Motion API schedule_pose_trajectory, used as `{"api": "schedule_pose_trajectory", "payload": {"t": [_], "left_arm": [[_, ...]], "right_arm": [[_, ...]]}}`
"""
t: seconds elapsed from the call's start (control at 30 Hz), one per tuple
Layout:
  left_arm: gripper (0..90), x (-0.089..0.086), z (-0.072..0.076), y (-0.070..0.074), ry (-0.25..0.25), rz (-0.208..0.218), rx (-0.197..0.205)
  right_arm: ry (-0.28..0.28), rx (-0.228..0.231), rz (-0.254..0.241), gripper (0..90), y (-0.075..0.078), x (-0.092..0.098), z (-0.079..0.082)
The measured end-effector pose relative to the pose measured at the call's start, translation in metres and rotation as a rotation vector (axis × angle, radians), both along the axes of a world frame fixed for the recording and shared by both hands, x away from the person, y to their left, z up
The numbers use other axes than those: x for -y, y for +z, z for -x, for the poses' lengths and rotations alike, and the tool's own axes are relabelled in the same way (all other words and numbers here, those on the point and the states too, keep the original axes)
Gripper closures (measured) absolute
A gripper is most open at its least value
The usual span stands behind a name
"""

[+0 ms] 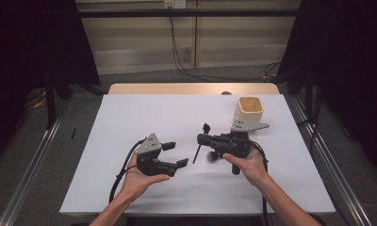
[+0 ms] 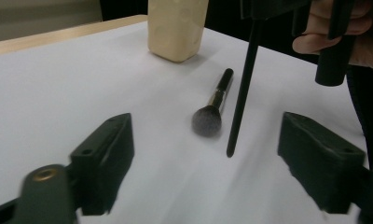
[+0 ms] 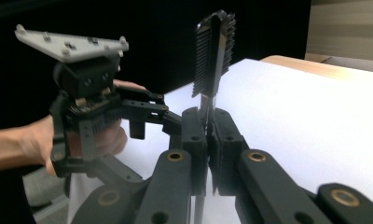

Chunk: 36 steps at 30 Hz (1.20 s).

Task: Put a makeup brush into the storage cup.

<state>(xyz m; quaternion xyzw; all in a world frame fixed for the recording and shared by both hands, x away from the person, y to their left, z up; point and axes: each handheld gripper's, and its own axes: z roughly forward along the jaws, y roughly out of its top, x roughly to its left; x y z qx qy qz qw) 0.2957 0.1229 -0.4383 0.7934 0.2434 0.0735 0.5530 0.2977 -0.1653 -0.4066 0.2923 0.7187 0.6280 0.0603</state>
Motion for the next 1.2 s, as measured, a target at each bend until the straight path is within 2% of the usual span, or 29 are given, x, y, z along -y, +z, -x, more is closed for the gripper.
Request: {"api": "schedule_pose_trajectory", "payload": {"t": [0.03,0.1,0.17,0.3,0.33,0.37,0.4,0.43,0.53,0.63,0.7,1.03,1.2], "left_arm": [[15.5,-0.001,0.001,0.0,0.002,0.0,0.007],[14.0,-0.004,0.001,0.001,0.005,0.017,-0.02],[8.8,-0.008,0.0,0.002,0.028,0.021,-0.019],[5.1,-0.017,0.001,0.001,0.075,0.021,-0.025],[5.0,-0.019,0.001,0.001,0.074,0.013,-0.022],[4.8,-0.022,0.001,0.002,0.083,0.024,-0.03],[4.5,-0.025,0.002,0.003,0.081,0.054,-0.032],[4.4,-0.028,0.002,0.004,0.073,0.067,-0.022],[3.4,-0.033,0.004,0.006,0.079,0.083,-0.028],[3.5,-0.037,0.006,0.006,0.109,0.065,-0.034],[4.0,-0.04,0.007,0.003,0.134,0.026,-0.01],[4.3,-0.061,0.011,-0.002,0.175,0.057,-0.012],[4.3,-0.071,0.014,-0.001,0.196,0.044,0.008]], "right_arm": [[-0.003,0.005,0.003,86.0,0.001,0.001,0.001],[-0.005,0.006,0.008,86.0,0.001,0.003,0.002],[-0.019,0.001,0.022,86.0,0.001,0.006,0.002],[-0.025,0.001,0.013,86.0,0.001,0.01,0.0],[-0.025,0.002,0.012,86.0,0.001,0.01,0.001],[-0.027,0.004,0.013,86.0,0.002,0.011,0.001],[-0.029,0.005,0.013,86.0,0.002,0.012,0.001],[-0.031,0.006,0.015,86.0,0.002,0.013,0.002],[-0.038,0.007,0.011,86.0,0.003,0.016,0.002],[-0.048,0.013,0.007,86.0,0.005,0.021,0.002],[-0.056,0.016,0.007,86.0,0.006,0.025,0.002],[-0.106,0.033,0.005,86.0,0.01,0.039,0.003],[-0.128,0.032,0.003,86.0,0.012,0.047,0.005]]}}
